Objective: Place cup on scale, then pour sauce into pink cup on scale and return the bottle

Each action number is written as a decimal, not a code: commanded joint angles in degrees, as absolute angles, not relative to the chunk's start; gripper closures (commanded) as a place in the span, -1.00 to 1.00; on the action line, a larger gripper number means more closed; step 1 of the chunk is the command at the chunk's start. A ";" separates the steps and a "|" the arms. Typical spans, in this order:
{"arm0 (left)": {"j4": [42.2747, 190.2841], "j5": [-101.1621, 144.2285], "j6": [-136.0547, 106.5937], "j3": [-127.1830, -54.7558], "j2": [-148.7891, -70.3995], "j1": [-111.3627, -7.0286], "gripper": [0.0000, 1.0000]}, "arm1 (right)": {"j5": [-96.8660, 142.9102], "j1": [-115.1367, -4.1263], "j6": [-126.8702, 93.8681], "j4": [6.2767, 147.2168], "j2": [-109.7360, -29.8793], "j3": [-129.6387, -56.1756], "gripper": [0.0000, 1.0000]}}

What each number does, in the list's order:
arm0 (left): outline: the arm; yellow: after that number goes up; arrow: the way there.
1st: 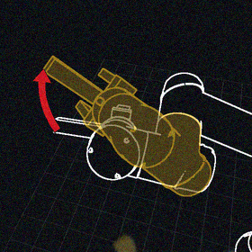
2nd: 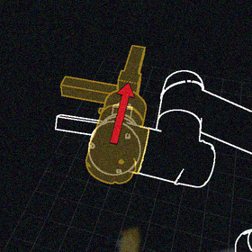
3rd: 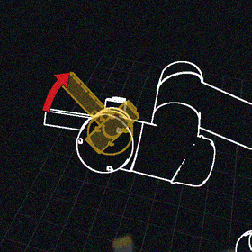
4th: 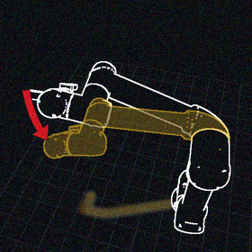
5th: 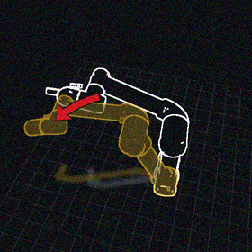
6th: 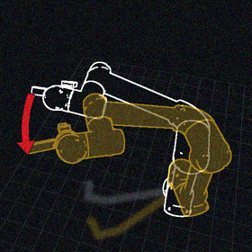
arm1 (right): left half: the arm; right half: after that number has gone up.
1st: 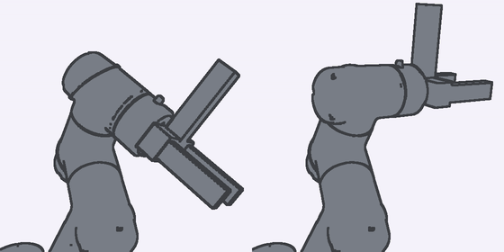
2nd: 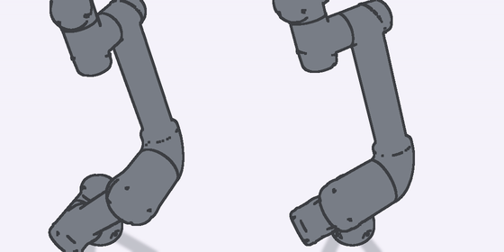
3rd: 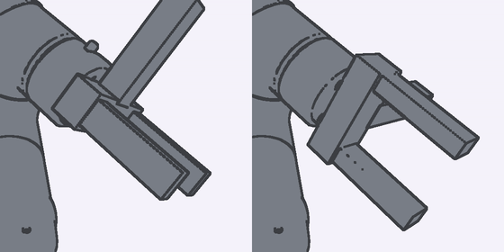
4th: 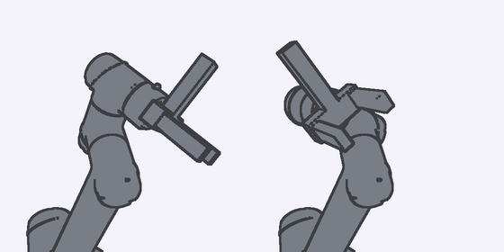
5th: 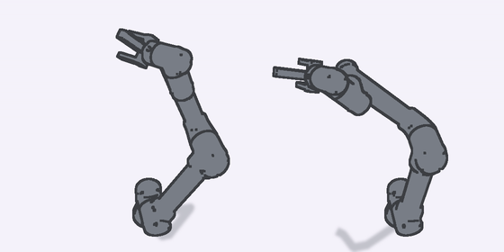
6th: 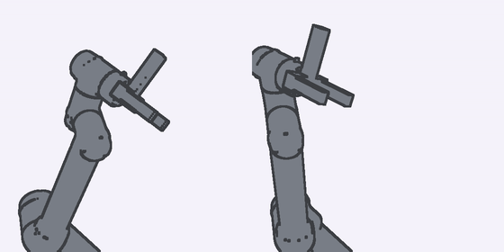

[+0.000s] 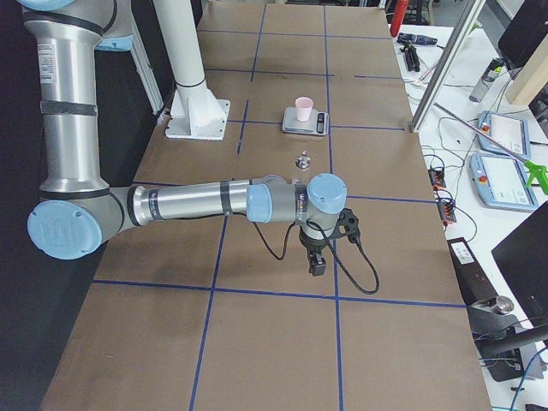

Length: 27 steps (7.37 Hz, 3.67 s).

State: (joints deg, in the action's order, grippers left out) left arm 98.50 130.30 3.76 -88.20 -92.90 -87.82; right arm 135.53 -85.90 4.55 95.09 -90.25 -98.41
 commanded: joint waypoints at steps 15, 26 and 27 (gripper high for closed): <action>92.99 133.95 4.22 -90.79 -92.72 -87.89 -1.00 | 133.77 -87.01 6.68 102.04 -88.59 -100.90 -1.00; 93.34 133.95 3.96 -90.35 -92.72 -87.89 -1.00 | 133.95 -87.01 6.59 102.04 -89.38 -102.13 -1.00; 93.34 133.95 3.96 -90.35 -92.81 -87.80 -1.00 | 133.86 -87.01 6.59 102.04 -89.38 -102.22 -1.00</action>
